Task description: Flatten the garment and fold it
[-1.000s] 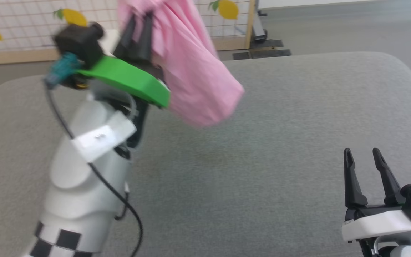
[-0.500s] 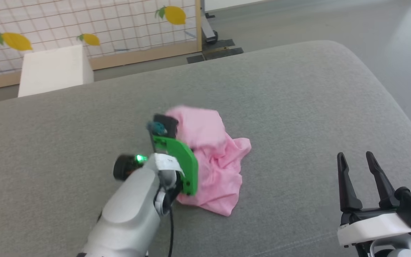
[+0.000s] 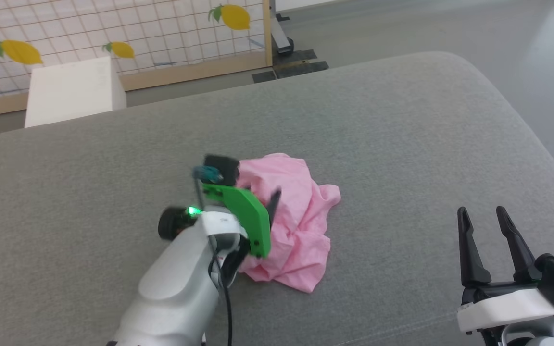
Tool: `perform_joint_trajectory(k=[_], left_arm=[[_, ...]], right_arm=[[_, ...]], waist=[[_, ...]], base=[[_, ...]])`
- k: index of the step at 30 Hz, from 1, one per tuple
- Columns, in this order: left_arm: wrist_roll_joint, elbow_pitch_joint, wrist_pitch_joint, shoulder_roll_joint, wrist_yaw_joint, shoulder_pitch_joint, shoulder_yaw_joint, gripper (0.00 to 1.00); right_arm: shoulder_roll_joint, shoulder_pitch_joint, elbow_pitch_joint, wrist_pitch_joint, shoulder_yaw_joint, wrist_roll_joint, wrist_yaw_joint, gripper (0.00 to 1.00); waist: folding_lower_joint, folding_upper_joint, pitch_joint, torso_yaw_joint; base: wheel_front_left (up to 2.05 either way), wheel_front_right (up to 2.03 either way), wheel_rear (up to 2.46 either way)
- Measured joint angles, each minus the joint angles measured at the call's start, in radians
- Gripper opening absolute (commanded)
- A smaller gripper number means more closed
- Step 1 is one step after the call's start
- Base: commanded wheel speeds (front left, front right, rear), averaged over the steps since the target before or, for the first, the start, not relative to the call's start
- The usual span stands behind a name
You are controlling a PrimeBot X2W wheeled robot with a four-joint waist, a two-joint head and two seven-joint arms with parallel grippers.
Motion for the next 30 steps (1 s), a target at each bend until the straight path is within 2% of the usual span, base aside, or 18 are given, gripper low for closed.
perform_joint_trajectory(k=[5, 7, 9, 13, 18, 23, 30], left_arm=[[0.028, -0.125, -0.324, 0.015, 0.012, 0.001, 0.066, 1.00], [0.039, -0.166, -0.410, 0.033, 0.018, 0.014, 0.083, 1.00], [0.059, -0.215, -0.450, 0.054, 0.029, 0.048, 0.111, 1.00], [0.091, -0.336, -0.463, 0.086, 0.053, 0.156, 0.181, 1.00], [0.154, -0.484, -0.467, 0.093, 0.062, 0.311, 0.283, 1.00], [0.205, -0.532, -0.467, 0.092, 0.066, 0.458, 0.352, 1.00], [0.257, -0.574, -0.467, 0.065, 0.064, 0.557, 0.412, 1.00]], right_arm=[[0.000, 0.001, -0.004, -0.004, -0.007, 0.000, 0.000, 1.00], [0.000, 0.001, -0.008, -0.006, -0.013, 0.000, 0.000, 1.00], [0.000, 0.001, -0.013, -0.010, -0.015, 0.000, 0.000, 1.00], [0.000, 0.002, -0.021, -0.012, -0.023, 0.000, 0.000, 1.00], [0.000, 0.006, -0.026, -0.012, -0.031, -0.004, 0.000, 1.00], [0.000, 0.021, -0.028, -0.002, -0.025, -0.011, 0.000, 1.00], [0.000, 0.025, -0.032, 0.017, -0.021, -0.025, 0.000, 1.00]], waist=[[0.0000, 0.0000, -0.012, 0.039], [0.0000, 0.0000, -0.017, 0.056], [0.0000, 0.0000, -0.022, 0.076], [0.0000, 0.0000, -0.032, 0.115], [0.0000, 0.0000, -0.040, 0.162], [0.0000, 0.0000, -0.048, 0.206], [0.0000, 0.0000, -0.053, 0.255]], base=[[0.00, 0.00, 0.00], [0.00, 0.00, 0.00], [0.00, 0.00, 0.00], [0.00, 0.00, 0.00], [0.00, 0.00, 0.00], [0.00, 0.00, 0.00], [0.00, 0.00, 0.00]])
